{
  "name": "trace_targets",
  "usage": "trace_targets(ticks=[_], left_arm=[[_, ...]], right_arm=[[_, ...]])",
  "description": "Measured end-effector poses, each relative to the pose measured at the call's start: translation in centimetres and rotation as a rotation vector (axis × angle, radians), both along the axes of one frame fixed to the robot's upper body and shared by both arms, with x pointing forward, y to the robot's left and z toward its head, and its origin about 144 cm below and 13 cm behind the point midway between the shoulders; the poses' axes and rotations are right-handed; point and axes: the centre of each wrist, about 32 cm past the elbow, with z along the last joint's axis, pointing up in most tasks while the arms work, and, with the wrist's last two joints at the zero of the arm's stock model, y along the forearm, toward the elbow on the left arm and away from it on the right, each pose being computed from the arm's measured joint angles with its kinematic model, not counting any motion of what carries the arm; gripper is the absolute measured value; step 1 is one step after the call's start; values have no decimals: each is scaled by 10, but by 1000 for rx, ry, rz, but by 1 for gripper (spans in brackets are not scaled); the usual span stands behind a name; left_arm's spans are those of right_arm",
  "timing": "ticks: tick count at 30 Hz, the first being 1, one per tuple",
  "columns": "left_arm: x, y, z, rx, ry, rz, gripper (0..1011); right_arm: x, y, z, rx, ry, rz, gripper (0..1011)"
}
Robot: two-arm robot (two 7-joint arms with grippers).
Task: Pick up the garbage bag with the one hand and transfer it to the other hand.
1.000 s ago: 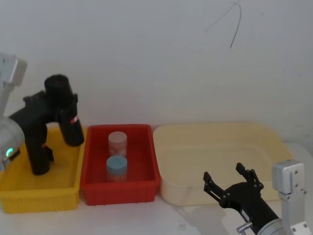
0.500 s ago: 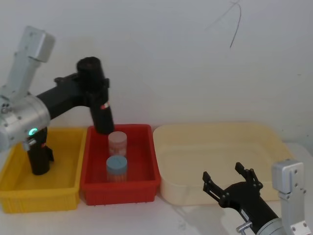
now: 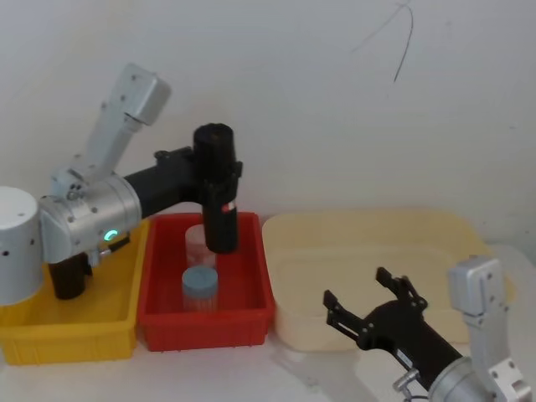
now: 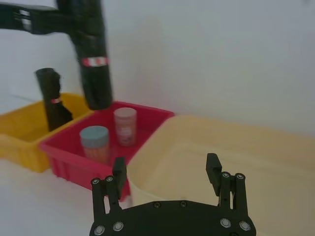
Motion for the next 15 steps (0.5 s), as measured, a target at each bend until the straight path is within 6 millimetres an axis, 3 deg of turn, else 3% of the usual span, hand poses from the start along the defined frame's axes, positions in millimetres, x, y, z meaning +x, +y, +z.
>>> trace_targets(ticks=[15], left_arm=[[1, -17, -4, 29, -3, -89, 527]], right_arm=[[20, 11, 10, -24, 36, 86, 1000]])
